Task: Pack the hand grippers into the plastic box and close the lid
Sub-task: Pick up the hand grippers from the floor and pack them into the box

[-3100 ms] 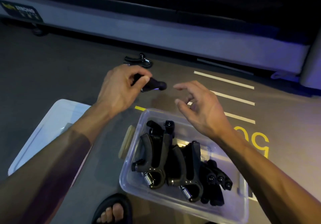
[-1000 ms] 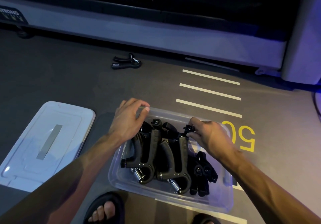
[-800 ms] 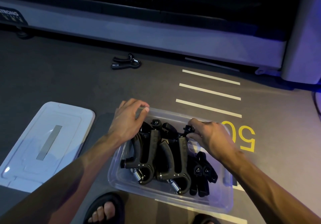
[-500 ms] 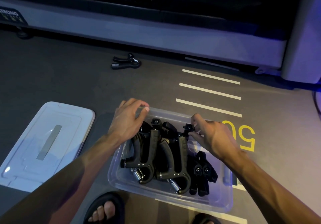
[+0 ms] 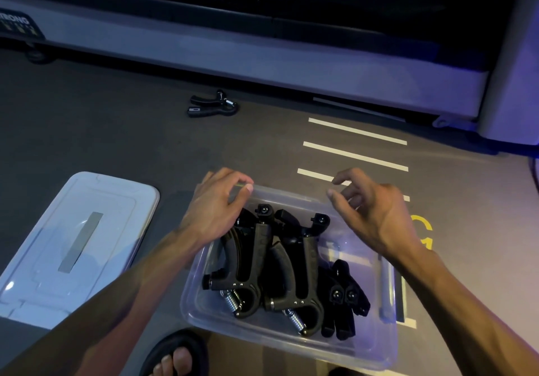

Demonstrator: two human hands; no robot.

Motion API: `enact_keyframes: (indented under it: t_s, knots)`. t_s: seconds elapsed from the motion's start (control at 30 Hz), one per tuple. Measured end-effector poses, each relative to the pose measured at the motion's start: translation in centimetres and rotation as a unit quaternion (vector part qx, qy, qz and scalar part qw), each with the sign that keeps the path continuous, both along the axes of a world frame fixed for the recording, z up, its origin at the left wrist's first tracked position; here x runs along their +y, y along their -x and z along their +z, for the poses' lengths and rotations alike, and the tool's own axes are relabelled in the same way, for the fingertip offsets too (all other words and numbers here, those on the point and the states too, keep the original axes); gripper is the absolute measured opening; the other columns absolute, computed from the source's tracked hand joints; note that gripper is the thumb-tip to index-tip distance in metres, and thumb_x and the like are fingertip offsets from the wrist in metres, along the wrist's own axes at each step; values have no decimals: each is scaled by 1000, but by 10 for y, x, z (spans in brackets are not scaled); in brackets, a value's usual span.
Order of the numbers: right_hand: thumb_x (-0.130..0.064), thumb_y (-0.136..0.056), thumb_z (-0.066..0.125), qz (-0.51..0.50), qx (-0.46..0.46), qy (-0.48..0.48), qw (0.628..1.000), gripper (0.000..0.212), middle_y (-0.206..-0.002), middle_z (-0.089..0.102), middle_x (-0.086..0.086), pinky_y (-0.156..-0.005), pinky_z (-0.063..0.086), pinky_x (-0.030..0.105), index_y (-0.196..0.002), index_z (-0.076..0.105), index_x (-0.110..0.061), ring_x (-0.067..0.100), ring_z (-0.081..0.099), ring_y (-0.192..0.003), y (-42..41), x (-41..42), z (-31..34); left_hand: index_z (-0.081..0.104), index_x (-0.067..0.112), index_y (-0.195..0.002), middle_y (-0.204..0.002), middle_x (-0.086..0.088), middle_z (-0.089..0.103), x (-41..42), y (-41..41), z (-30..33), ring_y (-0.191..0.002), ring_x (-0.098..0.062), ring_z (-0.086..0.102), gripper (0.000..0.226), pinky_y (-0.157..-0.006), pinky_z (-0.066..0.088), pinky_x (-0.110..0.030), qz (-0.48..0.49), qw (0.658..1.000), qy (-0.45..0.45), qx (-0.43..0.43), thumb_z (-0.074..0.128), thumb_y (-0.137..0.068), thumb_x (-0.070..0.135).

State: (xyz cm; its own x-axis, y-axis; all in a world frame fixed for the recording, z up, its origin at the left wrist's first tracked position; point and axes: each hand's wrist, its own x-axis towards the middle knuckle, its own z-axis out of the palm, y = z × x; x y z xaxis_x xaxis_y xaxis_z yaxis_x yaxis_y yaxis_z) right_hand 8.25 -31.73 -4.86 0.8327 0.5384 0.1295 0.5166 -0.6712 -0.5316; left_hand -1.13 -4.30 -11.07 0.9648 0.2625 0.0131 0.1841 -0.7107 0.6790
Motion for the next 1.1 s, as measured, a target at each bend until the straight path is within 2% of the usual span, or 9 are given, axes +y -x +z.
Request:
enact_keyframes:
  t_s: [0.2,0.3,0.4,0.53,0.7,0.77,0.9,1.0,1.1]
  knots:
    - [-30,-92,67,32,122,-98,987,6,-78,72,-7,-73,56,32,-96,67,-26,13,69,-75,-42,53,-8,72,26,-106,-103,16,61,30,-30,-4,-95,14,46,41,-100,32,-31,2,999,35,6,34,-104,39]
    - [-24,-93,67,56,215,-99,970,6,-81,73,-7,-74,51,24,-98,69,-27,7,66,-76,-66,79,-29,73,23,-108,-109,7,64,55,-48,-21,-102,-2,52,38,-94,32,-25,28,997,43,62,37,-108,36]
    - [-22,-95,65,83,293,-68,950,11,-86,68,-9,-70,44,16,-104,67,-28,-1,61,-76,-88,98,-50,73,16,-111,-107,1,65,81,-67,-43,-107,-20,59,40,-94,39,-30,5,993,15,113,43,-104,41]
    - [-19,-97,62,85,347,-39,933,16,-93,66,-5,-73,44,18,-111,66,-24,13,63,-90,-112,114,-72,73,12,-110,-111,-14,67,129,-112,-78,-106,-32,62,21,-94,44,-32,12,987,-76,138,60,-99,25]
    - [-19,-96,62,56,373,-14,926,21,-99,66,-3,-72,45,16,-117,64,-21,17,64,-102,-129,116,-89,66,20,-122,-152,-9,43,172,-164,-100,-137,-38,37,28,-112,36,-43,50,965,-185,181,61,-95,29]
    - [-17,-96,63,34,380,-30,924,20,-103,67,1,-70,45,13,-115,65,-19,19,64,-102,-132,113,-93,65,21,-122,-159,-8,34,180,-179,-101,-143,-37,28,29,-114,34,-47,59,960,-212,175,61,-95,30]
    - [-22,-97,62,13,378,-28,925,21,-110,66,-3,-73,47,8,-118,65,-22,2,61,-99,-133,103,-91,63,23,-119,-164,-7,25,191,-199,-108,-152,-33,15,30,-118,27,-51,50,954,-221,196,65,-92,36]
    - [-26,-98,60,17,381,-15,924,21,-109,65,-11,-80,48,16,-118,64,-27,-1,60,-101,-133,98,-85,61,28,-120,-162,-8,28,190,-206,-105,-151,-34,18,32,-120,23,-47,50,950,-227,208,68,-90,39]
    - [-27,-98,59,22,377,-2,926,20,-103,63,-18,-79,46,18,-118,63,-29,0,59,-98,-131,97,-81,63,33,-116,-139,-8,46,185,-203,-102,-132,-38,41,30,-110,39,-48,36,955,-216,200,72,-88,33]
